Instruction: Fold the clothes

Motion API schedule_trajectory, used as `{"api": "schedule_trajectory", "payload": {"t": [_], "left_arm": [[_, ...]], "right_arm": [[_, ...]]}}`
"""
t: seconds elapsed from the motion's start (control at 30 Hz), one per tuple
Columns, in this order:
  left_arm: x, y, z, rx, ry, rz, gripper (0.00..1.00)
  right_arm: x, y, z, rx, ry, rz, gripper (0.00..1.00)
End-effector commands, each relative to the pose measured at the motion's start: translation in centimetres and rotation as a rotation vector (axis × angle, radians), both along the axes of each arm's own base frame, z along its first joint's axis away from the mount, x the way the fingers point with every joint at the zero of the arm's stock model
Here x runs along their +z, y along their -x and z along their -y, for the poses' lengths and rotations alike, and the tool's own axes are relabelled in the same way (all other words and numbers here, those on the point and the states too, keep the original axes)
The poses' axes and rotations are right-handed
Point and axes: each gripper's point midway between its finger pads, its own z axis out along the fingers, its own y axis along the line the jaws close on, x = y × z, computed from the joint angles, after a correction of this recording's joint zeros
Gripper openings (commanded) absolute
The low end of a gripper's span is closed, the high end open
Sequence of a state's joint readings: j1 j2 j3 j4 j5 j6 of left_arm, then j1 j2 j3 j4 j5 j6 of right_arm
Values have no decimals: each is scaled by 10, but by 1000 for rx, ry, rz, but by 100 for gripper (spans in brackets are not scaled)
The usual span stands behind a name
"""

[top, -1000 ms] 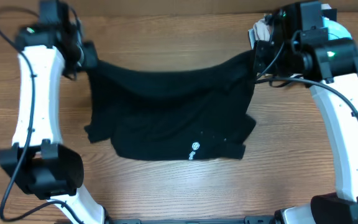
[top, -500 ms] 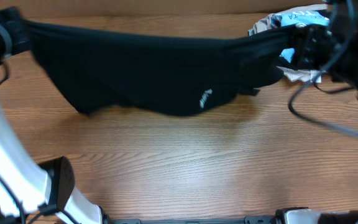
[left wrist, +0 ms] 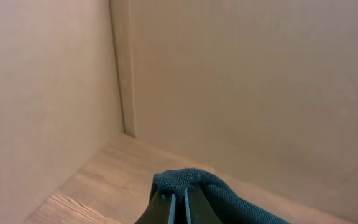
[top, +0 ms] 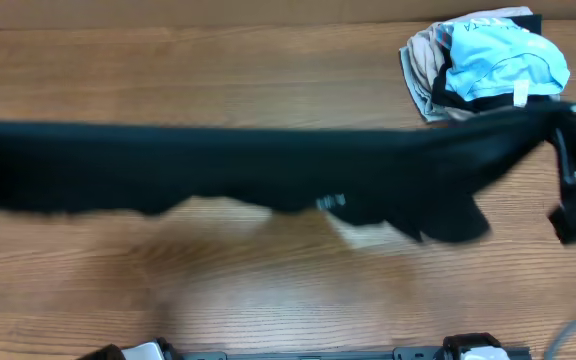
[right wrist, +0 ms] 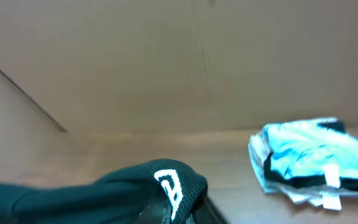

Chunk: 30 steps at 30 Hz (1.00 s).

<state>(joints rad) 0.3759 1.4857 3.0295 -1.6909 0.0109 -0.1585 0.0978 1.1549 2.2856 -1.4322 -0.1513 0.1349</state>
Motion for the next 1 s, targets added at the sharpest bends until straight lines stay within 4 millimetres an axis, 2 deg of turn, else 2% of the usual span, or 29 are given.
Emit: {"api": "schedule_trajectory", "payload": {"t": [0.0,0.13,0.23,0.33,0.37,0.4,0.5,0.63,0.73,0.87,0.97], "left_arm": [[-11,-19,-18,57,21,-57,4],[-30,-47,-30,57,53,-143,4],[-50,-75,-42,57,82,-222,4],[-72,-111,-56,55,108,-298,4],[-81,-125,-61,54,118,-322,4],[-86,-135,-65,49,125,-335,4],[-106,-178,-75,12,148,-365,4],[-119,-231,-83,-55,161,-334,4],[-112,-247,-87,-70,144,-285,4],[-90,-247,-87,-71,107,-213,4],[-85,-243,-85,-76,95,-205,4]], "right_arm": [[4,-8,12,-69,27,15,4],[-4,-34,10,-64,50,-23,4],[-13,-66,6,-58,56,-62,4],[-28,-109,2,-53,66,-110,4],[-36,-129,-1,-45,66,-133,4],[-41,-140,-3,-40,66,-144,4],[-60,-193,-10,-30,64,-165,4],[-57,-252,-15,-33,55,-70,4],[-38,-270,-16,-36,43,35,4],[-8,-271,-16,-37,46,150,4],[-7,-270,-16,-37,49,150,4]]}}
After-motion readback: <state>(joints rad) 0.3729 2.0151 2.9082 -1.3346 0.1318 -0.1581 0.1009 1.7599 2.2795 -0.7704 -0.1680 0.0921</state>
